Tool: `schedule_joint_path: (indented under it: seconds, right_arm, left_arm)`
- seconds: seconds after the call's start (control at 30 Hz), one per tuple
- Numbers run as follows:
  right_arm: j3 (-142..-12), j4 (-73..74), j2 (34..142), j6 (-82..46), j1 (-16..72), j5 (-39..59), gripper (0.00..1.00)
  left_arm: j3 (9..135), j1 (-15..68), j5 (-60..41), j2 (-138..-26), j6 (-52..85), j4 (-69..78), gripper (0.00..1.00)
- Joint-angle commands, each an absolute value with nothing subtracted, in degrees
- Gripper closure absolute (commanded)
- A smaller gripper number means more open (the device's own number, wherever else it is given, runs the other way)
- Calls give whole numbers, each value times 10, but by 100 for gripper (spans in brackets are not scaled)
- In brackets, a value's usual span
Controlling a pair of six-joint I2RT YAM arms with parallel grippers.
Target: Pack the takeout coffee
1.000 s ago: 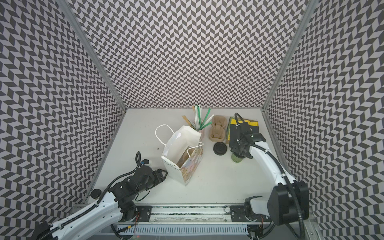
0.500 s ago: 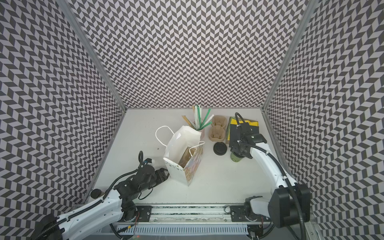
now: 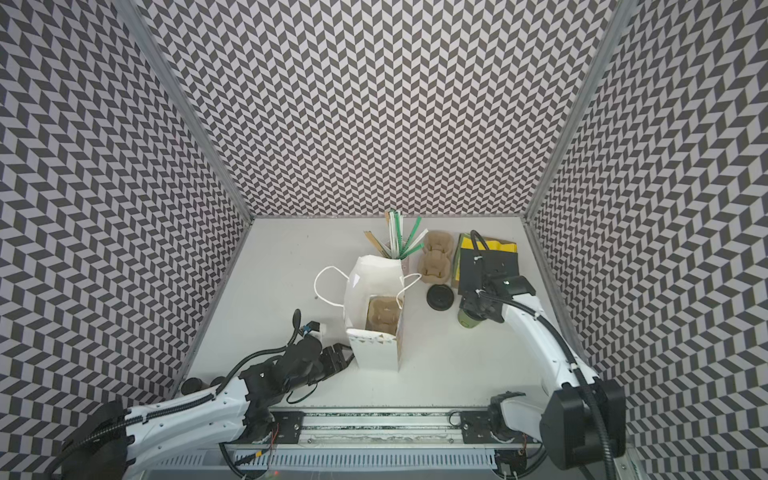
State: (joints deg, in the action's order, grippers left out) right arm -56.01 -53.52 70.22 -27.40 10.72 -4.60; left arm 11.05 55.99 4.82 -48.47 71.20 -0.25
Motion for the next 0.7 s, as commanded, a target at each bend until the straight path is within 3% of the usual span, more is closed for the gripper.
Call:
schedule_joint_path:
  seconds: [0.0, 0.27, 0.67]
  right_arm:
    - [-552, -516, 686, -274, 126, -41, 26]
    - [-555, -544, 689, -295, 186, -69, 26]
    - [-595, -608, 694, -291, 220, -98, 26]
  left_arm:
    - [118, 585, 79, -514, 742, 49, 28]
    - [158, 624, 90, -605, 752, 114, 28]
    - [215, 628, 129, -606, 725, 106, 27]
